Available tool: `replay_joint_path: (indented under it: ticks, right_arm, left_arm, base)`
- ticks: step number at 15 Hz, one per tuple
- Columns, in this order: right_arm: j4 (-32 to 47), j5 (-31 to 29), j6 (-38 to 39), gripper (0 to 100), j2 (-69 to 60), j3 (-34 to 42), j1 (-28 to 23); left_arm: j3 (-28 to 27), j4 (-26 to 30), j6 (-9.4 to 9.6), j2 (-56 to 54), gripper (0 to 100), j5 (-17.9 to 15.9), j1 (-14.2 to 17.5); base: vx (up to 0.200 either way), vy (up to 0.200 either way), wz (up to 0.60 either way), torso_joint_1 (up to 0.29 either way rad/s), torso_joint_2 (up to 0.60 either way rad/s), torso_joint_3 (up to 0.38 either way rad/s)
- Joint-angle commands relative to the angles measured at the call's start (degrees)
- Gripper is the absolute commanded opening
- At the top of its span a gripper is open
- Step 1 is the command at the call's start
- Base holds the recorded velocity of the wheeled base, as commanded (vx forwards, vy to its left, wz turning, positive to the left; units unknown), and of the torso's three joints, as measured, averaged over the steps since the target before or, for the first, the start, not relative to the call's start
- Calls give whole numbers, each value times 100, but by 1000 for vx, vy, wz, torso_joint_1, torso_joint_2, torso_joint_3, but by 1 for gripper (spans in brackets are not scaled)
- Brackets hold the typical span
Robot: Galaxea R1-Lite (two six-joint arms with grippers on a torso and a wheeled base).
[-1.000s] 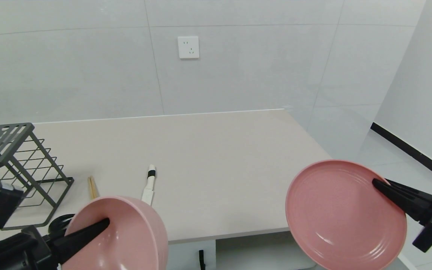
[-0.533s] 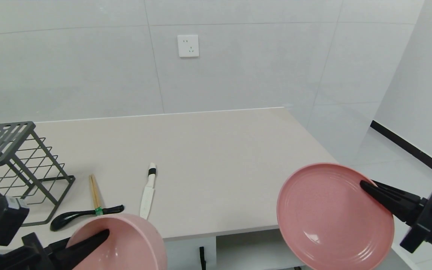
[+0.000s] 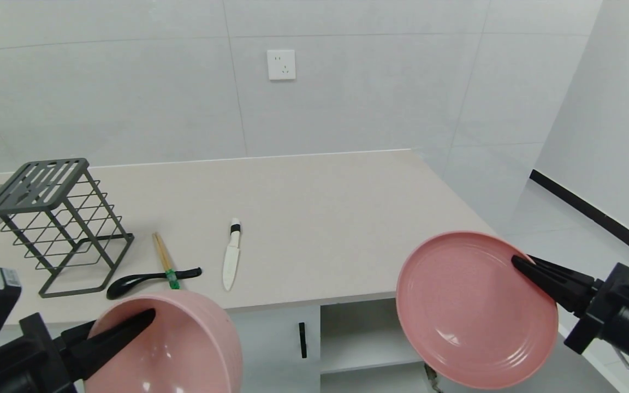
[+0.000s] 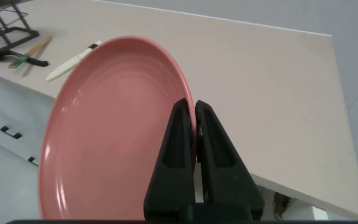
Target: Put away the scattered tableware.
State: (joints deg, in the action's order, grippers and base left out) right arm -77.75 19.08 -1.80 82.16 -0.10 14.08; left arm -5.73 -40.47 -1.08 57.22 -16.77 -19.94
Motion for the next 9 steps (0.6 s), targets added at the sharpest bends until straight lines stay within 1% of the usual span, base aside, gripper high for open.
replay_joint_path:
  ticks: [1,2,4,7,9]
  right_arm:
    - [-91,8,-4,0,353,10,16]
    - [-170,8,-13,0,564,10,60]
    - [-170,8,-4,0,564,10,7]
    - [-153,8,-13,0,529,10,16]
    - [-153,-1,-13,0,520,10,16]
  left_arm:
    - [81,-13,65,158,0,-1,-18]
    - [54,-13,91,140,0,8,17]
    - [63,-4,82,175,0,8,26]
    - [63,-22,108,140,0,16,34]
    - [46,-22,100,114,0,16,34]
  base:
    - [-200,0,0,41,12,-7]
    - [0,0,0,0,0,0]
    - [0,0,0,0,0,0]
    - [-200,0,0,24,7,2]
    - [0,0,0,0,0,0]
